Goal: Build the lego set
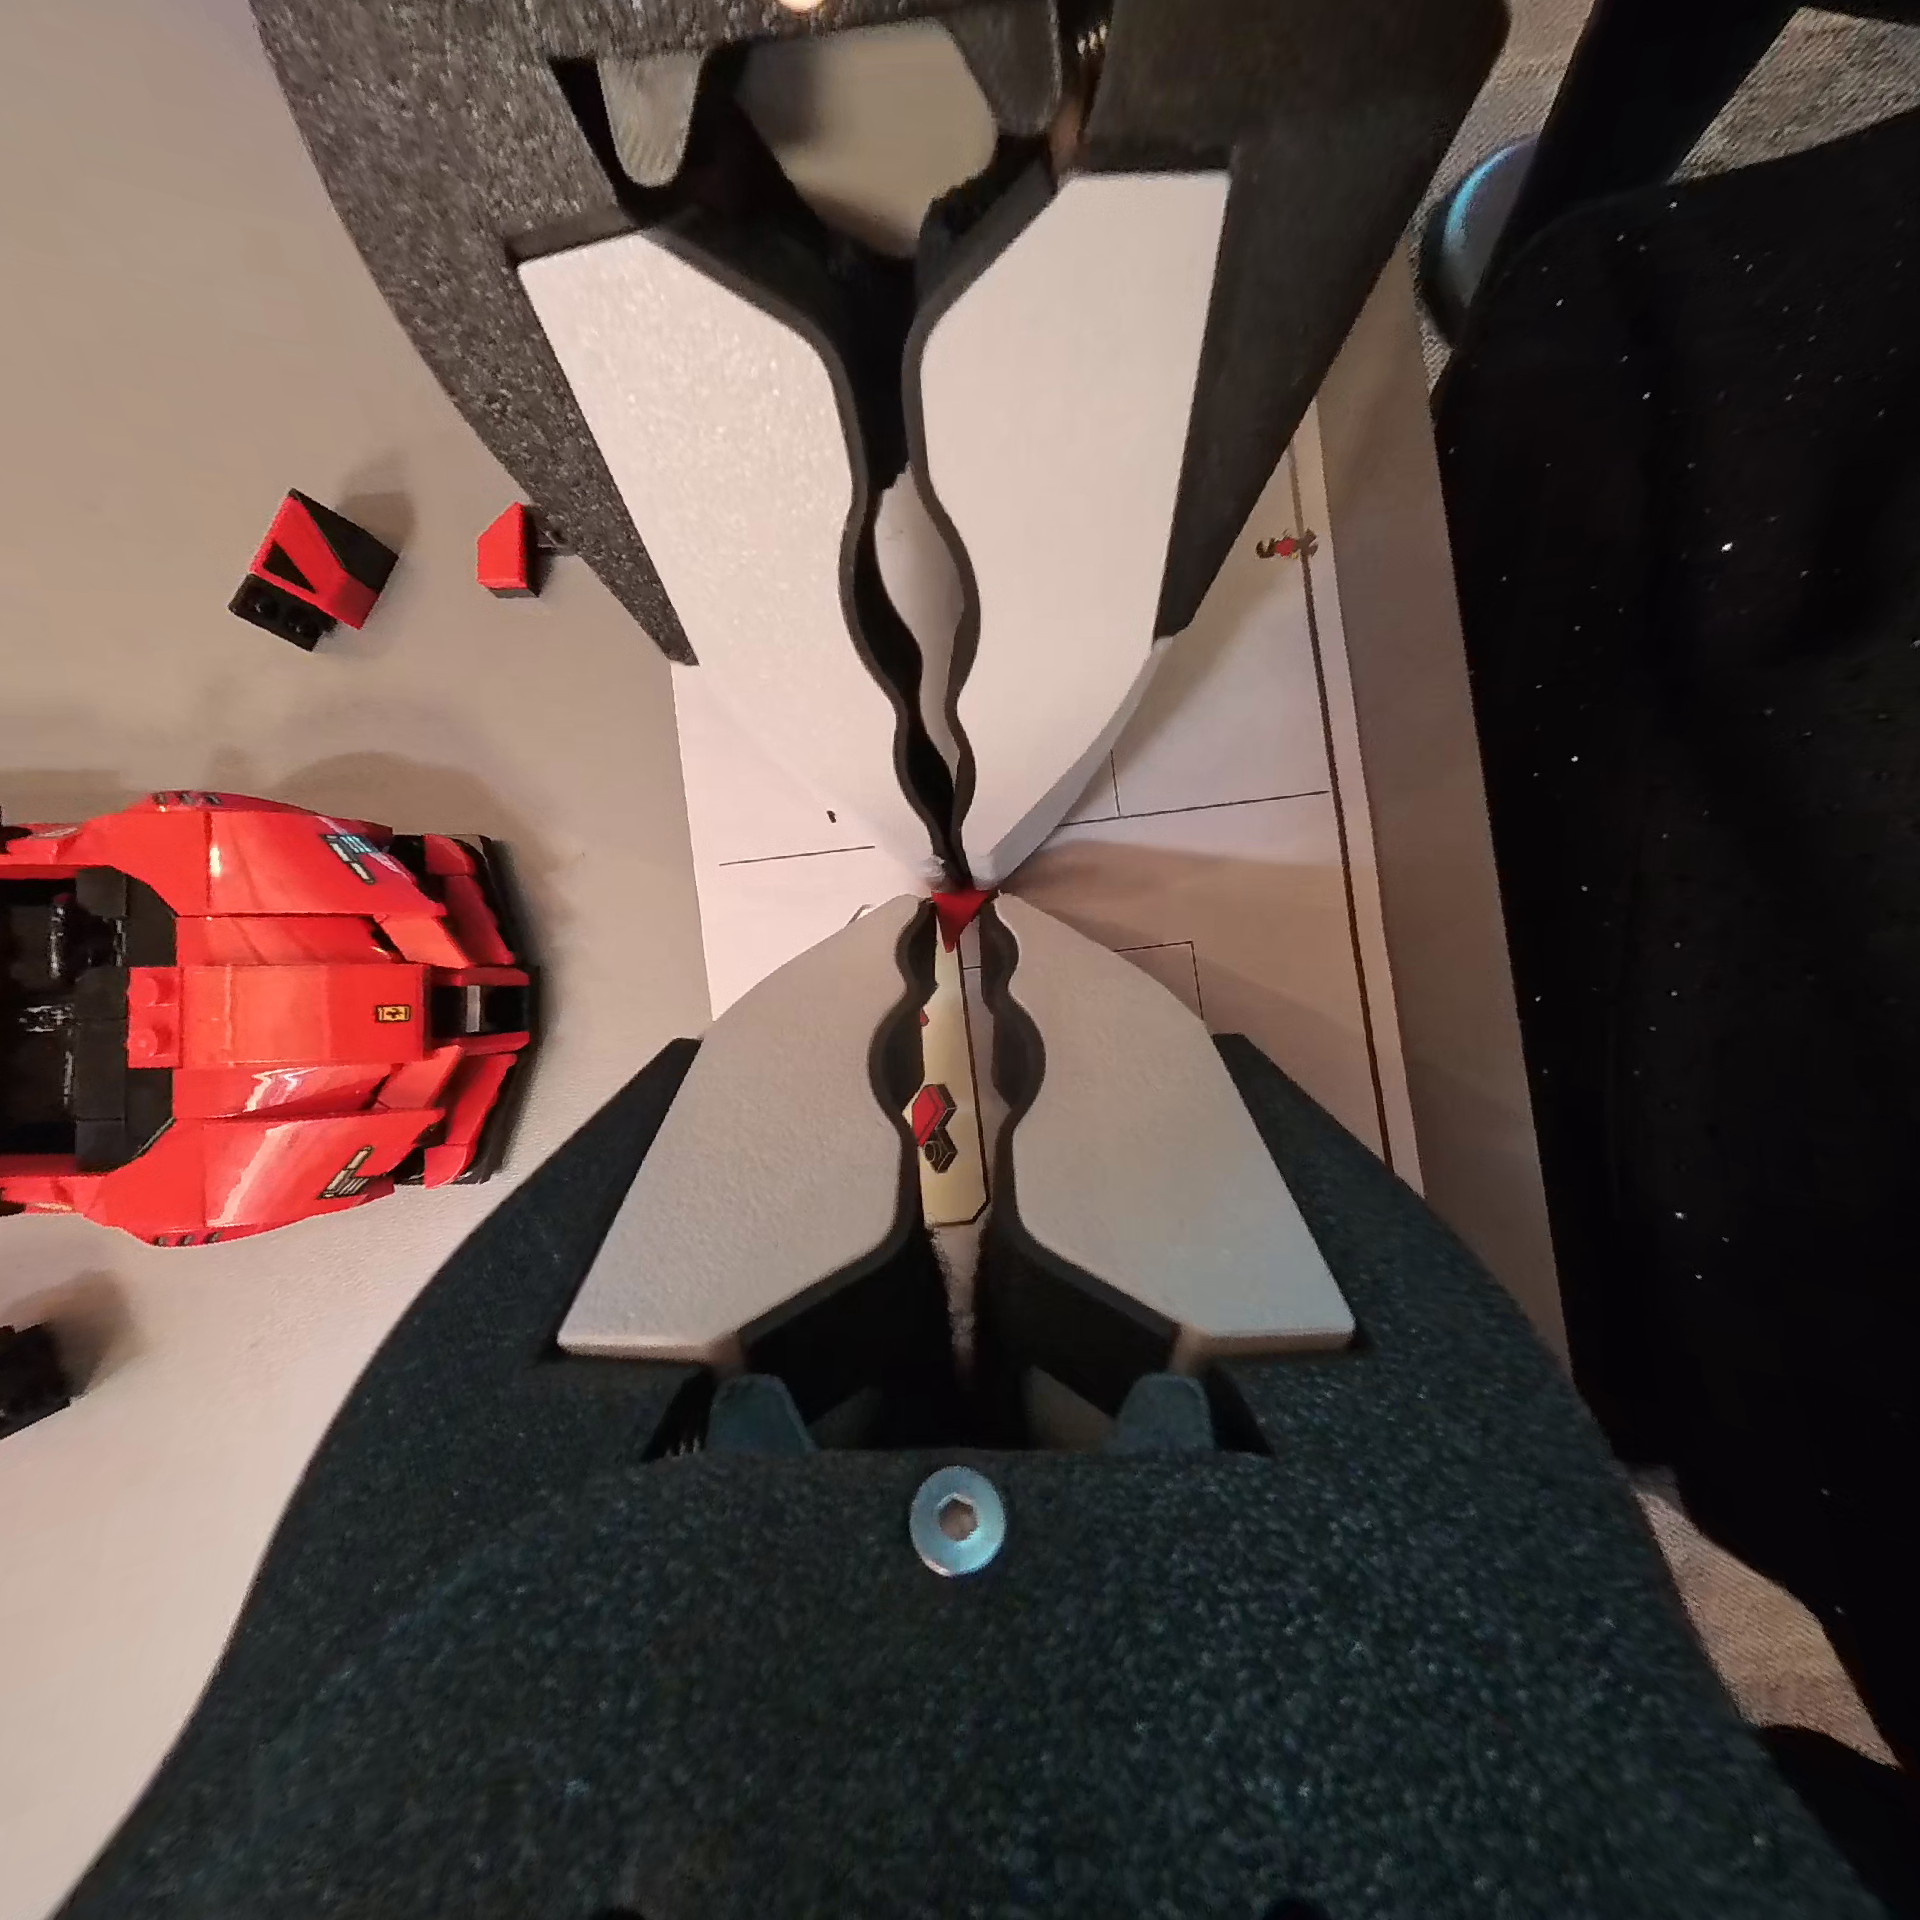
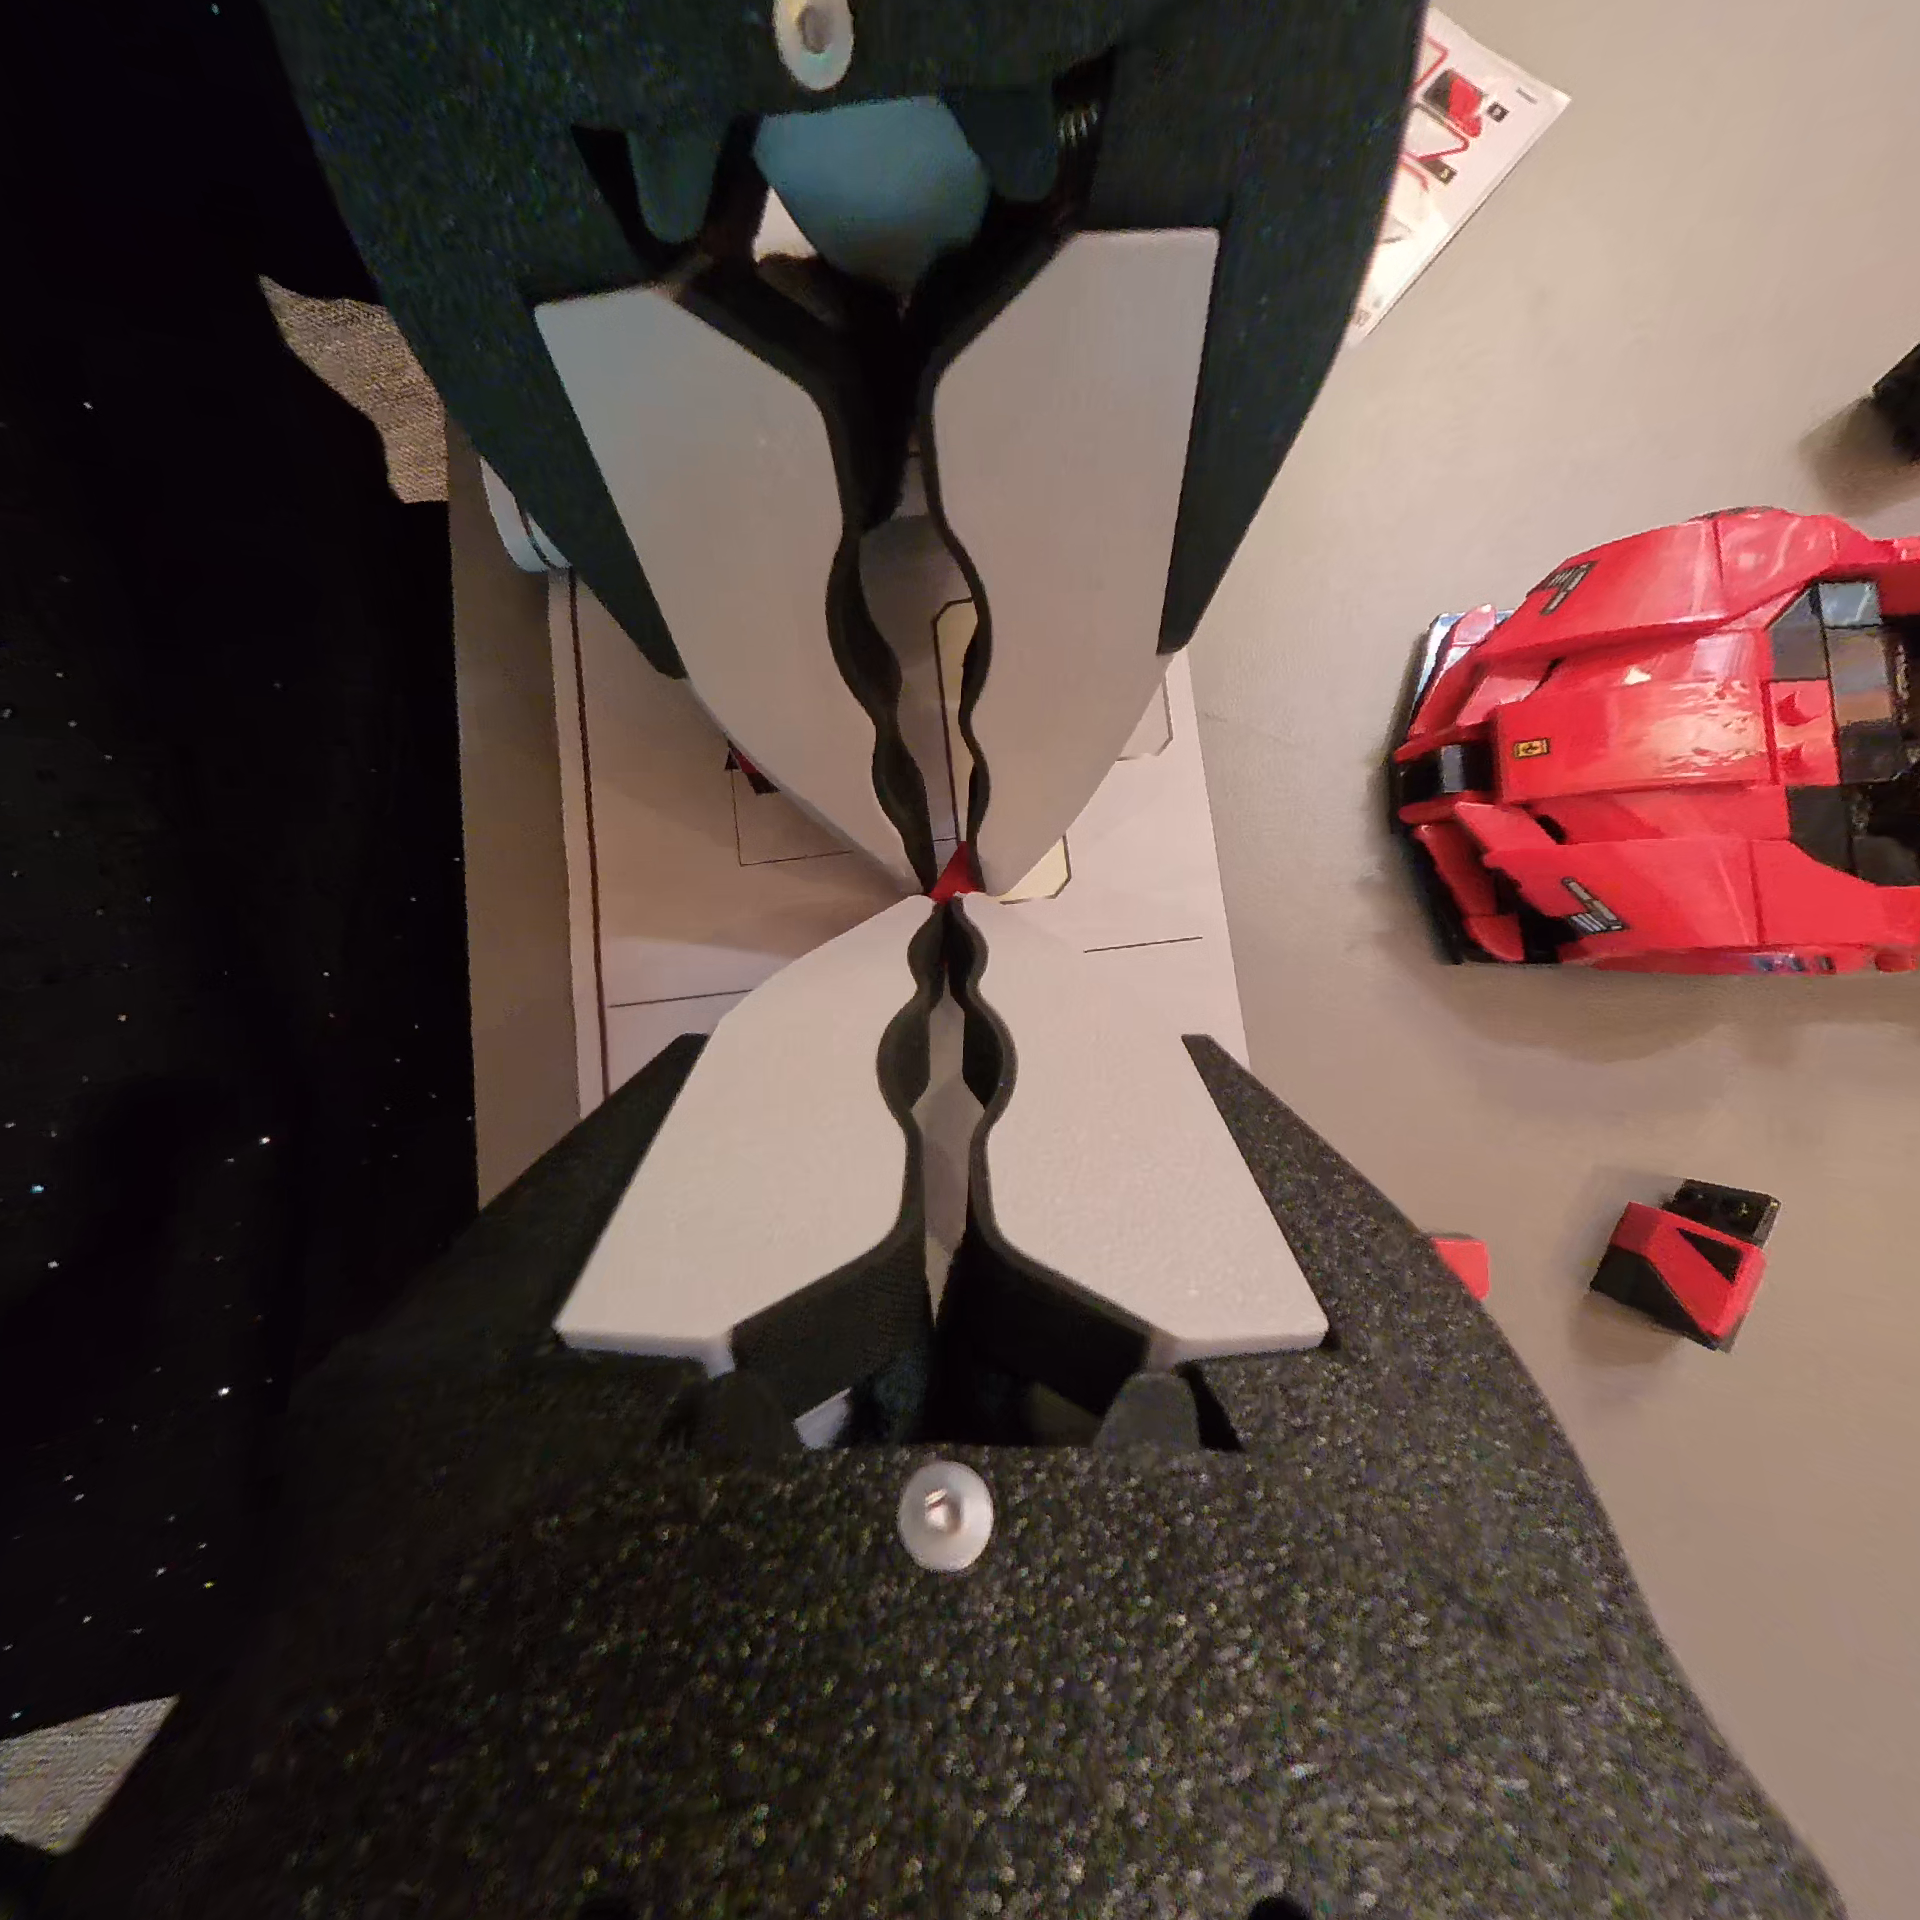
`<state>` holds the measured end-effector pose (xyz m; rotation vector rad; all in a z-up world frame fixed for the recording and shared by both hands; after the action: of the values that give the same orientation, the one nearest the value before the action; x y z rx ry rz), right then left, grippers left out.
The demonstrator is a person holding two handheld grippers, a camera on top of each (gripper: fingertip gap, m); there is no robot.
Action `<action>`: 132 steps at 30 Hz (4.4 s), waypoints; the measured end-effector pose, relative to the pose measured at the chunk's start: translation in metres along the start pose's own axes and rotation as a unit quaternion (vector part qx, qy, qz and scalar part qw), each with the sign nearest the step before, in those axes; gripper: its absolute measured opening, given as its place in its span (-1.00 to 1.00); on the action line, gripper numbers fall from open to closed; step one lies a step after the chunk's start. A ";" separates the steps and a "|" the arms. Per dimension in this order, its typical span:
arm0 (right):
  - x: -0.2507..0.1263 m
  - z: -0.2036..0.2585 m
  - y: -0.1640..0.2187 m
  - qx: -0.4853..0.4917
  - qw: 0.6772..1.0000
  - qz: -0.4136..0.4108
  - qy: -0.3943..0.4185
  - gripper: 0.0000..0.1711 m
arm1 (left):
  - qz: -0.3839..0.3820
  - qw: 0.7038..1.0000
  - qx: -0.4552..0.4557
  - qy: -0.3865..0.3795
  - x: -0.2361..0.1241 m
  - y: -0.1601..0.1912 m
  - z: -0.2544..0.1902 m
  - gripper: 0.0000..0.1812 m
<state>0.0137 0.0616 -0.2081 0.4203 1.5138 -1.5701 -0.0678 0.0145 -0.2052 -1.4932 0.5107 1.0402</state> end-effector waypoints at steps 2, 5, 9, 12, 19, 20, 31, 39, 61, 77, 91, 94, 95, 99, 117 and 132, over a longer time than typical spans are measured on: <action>0.000 0.000 -0.001 0.011 1.000 0.003 0.002 -1.00 | -0.007 1.000 -0.006 0.000 0.000 0.001 0.000 -0.91; 0.000 0.001 -0.003 0.026 0.999 0.018 0.011 -1.00 | -0.012 1.000 -0.009 -0.004 0.000 0.002 -0.001 -0.91; 0.001 0.003 -0.006 0.041 0.998 0.042 0.024 -1.00 | -0.023 1.000 -0.014 -0.010 0.001 0.003 -0.002 -0.91; 0.001 0.004 -0.008 0.044 0.997 0.051 0.030 -1.00 | -0.034 0.999 -0.018 -0.009 0.001 0.005 -0.001 -0.91; 0.001 0.004 -0.009 0.048 0.996 0.060 0.035 -0.99 | -0.048 0.998 -0.028 -0.013 0.001 0.007 -0.002 -0.91; 0.001 0.004 -0.009 0.049 0.996 0.060 0.034 -0.99 | -0.051 0.998 -0.031 -0.013 0.001 0.008 -0.002 -0.91; 0.001 0.003 -0.009 0.051 0.997 0.060 0.027 -1.00 | -0.111 0.992 -0.060 -0.012 -0.010 0.018 -0.001 -0.96; 0.001 0.003 -0.010 0.044 0.996 0.070 0.028 -1.00 | -0.110 0.993 -0.028 -0.024 -0.003 0.012 -0.003 -1.00; 0.002 0.007 -0.014 0.005 0.993 0.100 0.067 -1.00 | -0.112 0.992 -0.063 -0.015 -0.001 0.011 -0.005 -1.00; -0.009 0.009 -0.005 -0.013 0.999 0.044 0.015 -1.00 | -0.134 0.989 -0.063 -0.016 -0.016 0.021 -0.009 -1.00; -0.015 0.009 0.008 -0.008 0.999 0.029 0.013 -0.83 | -0.162 0.982 0.027 -0.093 -0.020 0.009 -0.012 -1.00; -0.013 0.010 0.009 -0.010 0.999 0.028 0.011 -0.83 | -0.138 0.983 0.058 -0.108 -0.010 0.008 -0.014 -1.00; -0.013 0.011 0.010 -0.012 0.999 0.028 0.012 -0.83 | -0.130 0.983 0.065 -0.109 -0.008 0.009 -0.014 -1.00; -0.013 0.010 0.010 -0.010 1.000 0.022 0.011 -0.84 | -0.117 0.984 0.084 -0.107 -0.004 0.010 -0.018 -1.00; -0.004 0.008 -0.005 -0.024 0.999 0.017 -0.019 -0.82 | -0.122 0.989 0.044 -0.067 -0.013 0.025 -0.025 -0.87; 0.021 0.028 -0.020 -0.053 0.998 0.013 0.012 -0.71 | -0.109 0.992 0.031 -0.061 -0.026 0.041 -0.030 -0.71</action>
<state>-0.0037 0.0252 -0.2064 0.3995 1.5957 -1.4615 -0.1046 -0.0292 -0.2094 -1.3866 0.2851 0.9281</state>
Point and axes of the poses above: each gripper's, where its closed fingertips meet, x out along the fingers, y out of its underside, z = x × y across the jaws, the point moved 8 cm from there along -x, back along the fingers, and after that the axes turned 8 degrees about x, right-handed, at the moved point
